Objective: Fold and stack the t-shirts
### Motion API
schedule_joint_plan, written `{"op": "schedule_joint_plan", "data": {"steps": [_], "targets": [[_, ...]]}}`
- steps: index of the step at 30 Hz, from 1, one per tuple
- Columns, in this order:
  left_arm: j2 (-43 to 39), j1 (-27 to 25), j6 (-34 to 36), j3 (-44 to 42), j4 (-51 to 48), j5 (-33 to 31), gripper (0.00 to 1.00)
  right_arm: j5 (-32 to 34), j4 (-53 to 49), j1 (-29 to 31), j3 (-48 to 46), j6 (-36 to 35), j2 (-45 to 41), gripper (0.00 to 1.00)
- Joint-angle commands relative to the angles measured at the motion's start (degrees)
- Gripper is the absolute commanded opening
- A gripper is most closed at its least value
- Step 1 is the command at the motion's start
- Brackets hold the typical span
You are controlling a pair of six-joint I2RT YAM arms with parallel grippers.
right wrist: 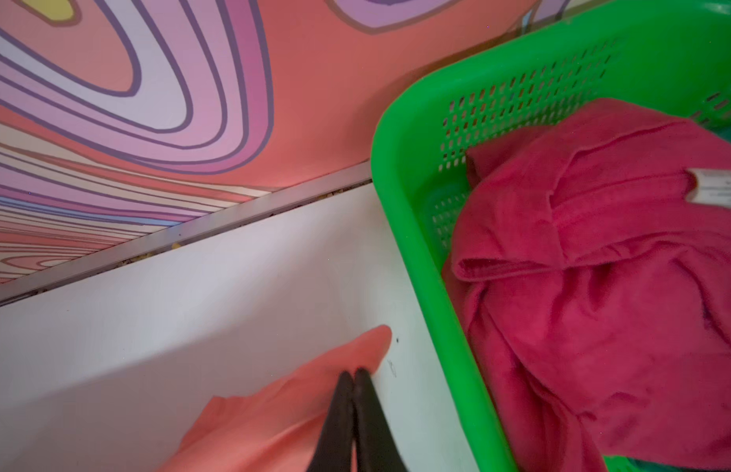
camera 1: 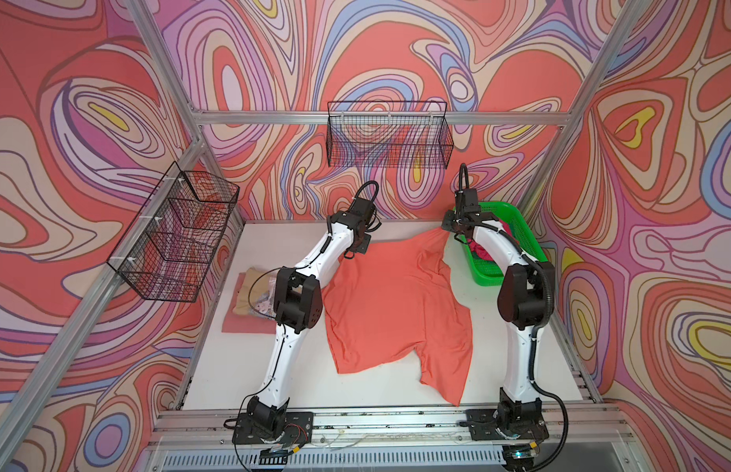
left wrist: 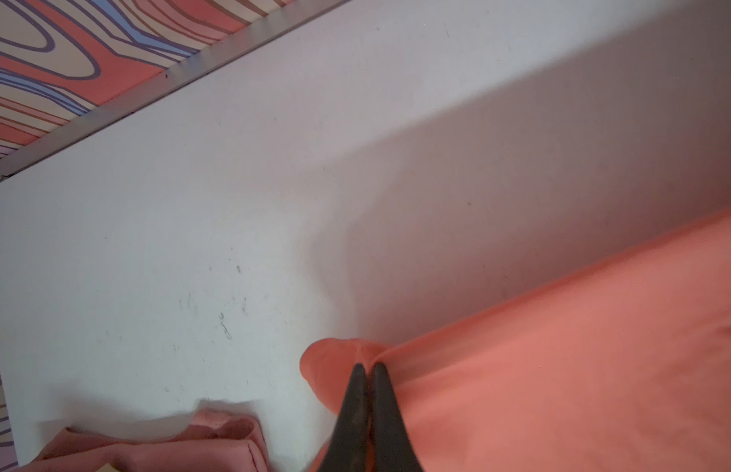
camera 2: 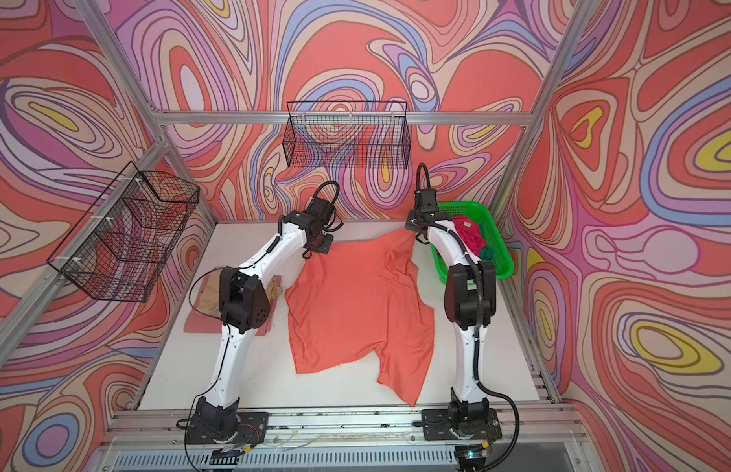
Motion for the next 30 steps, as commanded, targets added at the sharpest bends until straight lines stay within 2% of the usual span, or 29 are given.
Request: {"op": "schedule_joint_plan", "data": {"steps": [1, 5, 8, 11, 12, 16, 17, 18, 20, 22, 26, 30], "targets": [[3.45, 2.14, 0.96, 5.19, -2.39, -0.73, 0.13, 0.87, -1.12, -0.22, 5.81, -0.61, 5.17, 0.0], [7.06, 3.42, 1.1, 10.65, -2.25, 1.5, 0.33, -0.32, -3.89, -0.11, 13.81, -0.36, 11.42, 0.0], [7.82, 3.79, 0.96, 12.57, -1.72, 2.18, 0.61, -1.28, -6.57, -0.14, 19.97, -0.43, 15.18, 0.0], [6.11, 4.02, -0.33, 13.67, -1.75, 3.71, 0.8, -1.9, -7.67, -0.13, 23.11, -0.45, 15.67, 0.19], [4.97, 4.08, -0.94, 14.25, -2.02, 4.23, 0.85, -1.83, -7.62, -0.13, 23.21, -0.31, 15.04, 0.28], [-1.32, 4.06, -4.69, 14.48, -3.21, 5.96, 0.91, -0.67, -8.34, -0.13, 22.91, -0.28, 10.75, 0.63], [-3.29, 4.06, -6.39, 13.71, -3.3, 7.0, 0.92, -0.83, -8.66, -0.13, 22.57, -0.22, 9.42, 0.79], [-5.56, 4.08, -8.12, 11.7, -2.97, 8.18, 0.92, -0.53, -9.58, -0.06, 22.51, 0.3, 8.3, 0.86], [-10.48, 3.95, -10.82, 5.46, -1.19, 9.95, 0.92, 0.38, -12.3, 0.14, 21.31, 1.81, 5.52, 0.89], [-15.88, 3.87, -13.72, -3.34, 1.27, 11.75, 0.93, 1.29, -12.02, 0.65, 13.89, 3.97, -0.33, 0.89], [-26.06, 3.44, -19.13, -21.35, 5.64, 15.73, 0.93, -0.86, -3.87, 2.83, -13.39, 10.18, -17.08, 0.9], [-33.96, 0.85, -22.12, -36.47, 8.58, 15.94, 0.93, -4.44, 1.03, 4.85, -37.3, 18.25, -31.21, 0.86]]}}
